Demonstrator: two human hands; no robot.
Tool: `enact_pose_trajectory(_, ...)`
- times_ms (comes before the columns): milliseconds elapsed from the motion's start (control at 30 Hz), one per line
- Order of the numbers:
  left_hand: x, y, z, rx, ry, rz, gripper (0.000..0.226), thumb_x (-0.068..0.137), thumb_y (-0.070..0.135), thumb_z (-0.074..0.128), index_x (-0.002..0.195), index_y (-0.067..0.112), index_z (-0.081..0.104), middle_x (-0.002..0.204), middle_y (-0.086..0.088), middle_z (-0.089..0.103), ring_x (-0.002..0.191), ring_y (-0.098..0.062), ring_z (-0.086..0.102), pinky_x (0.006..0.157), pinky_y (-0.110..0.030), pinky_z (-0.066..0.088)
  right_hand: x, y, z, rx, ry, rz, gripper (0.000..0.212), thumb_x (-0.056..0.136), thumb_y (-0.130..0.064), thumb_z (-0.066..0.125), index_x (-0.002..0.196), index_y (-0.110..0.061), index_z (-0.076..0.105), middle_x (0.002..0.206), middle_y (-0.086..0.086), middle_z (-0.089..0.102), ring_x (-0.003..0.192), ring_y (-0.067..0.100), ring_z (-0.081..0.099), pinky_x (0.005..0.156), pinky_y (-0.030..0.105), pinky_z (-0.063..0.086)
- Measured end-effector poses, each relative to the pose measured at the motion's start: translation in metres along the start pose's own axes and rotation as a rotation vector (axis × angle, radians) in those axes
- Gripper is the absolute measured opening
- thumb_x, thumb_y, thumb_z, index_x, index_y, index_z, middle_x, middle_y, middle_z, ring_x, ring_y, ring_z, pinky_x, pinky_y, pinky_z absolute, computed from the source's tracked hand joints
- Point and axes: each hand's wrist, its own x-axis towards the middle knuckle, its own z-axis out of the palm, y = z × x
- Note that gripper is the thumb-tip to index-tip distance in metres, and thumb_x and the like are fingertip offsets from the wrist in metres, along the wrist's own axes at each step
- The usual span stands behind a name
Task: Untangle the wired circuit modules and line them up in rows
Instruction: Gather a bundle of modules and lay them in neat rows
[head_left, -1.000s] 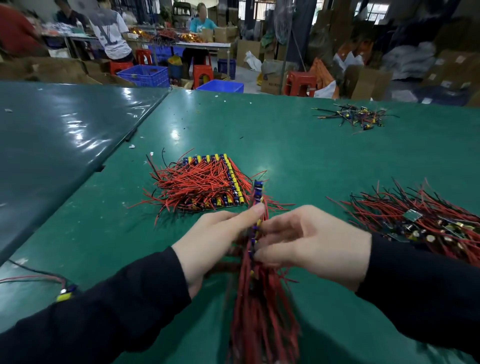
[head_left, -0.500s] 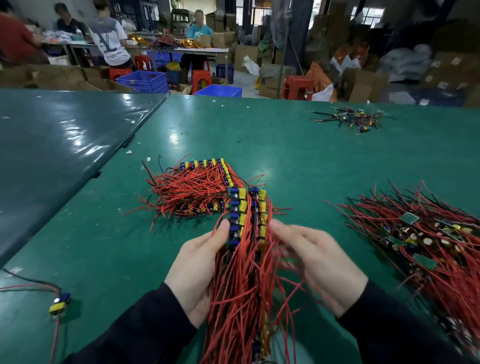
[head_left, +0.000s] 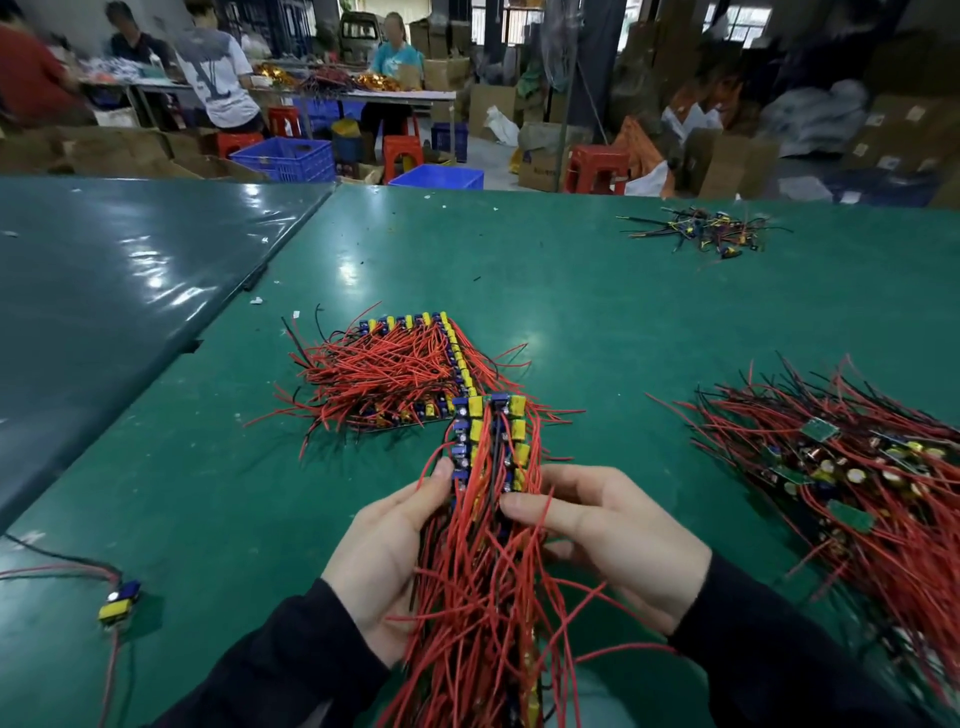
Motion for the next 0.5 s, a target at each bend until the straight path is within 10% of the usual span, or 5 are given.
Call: enact_pose_trajectory(500,0.006,0.007,-0.017,0.1,-0.143,0.12,0.033,0.078,0.024,0.06,0.095,-0.002,0.072,0.087,-0.02,0.072,0.059,-0.021,0.069,0.052,-0.026,0.056,0.003,0.005,-0.005,0.002,-0.069,-0.075,0.024,0.074,-0.017,0.068,0.092,-0.001,0.072,0.076,0.004,0.072,0.055,0.005,0.062,0.048,0.012,0.043)
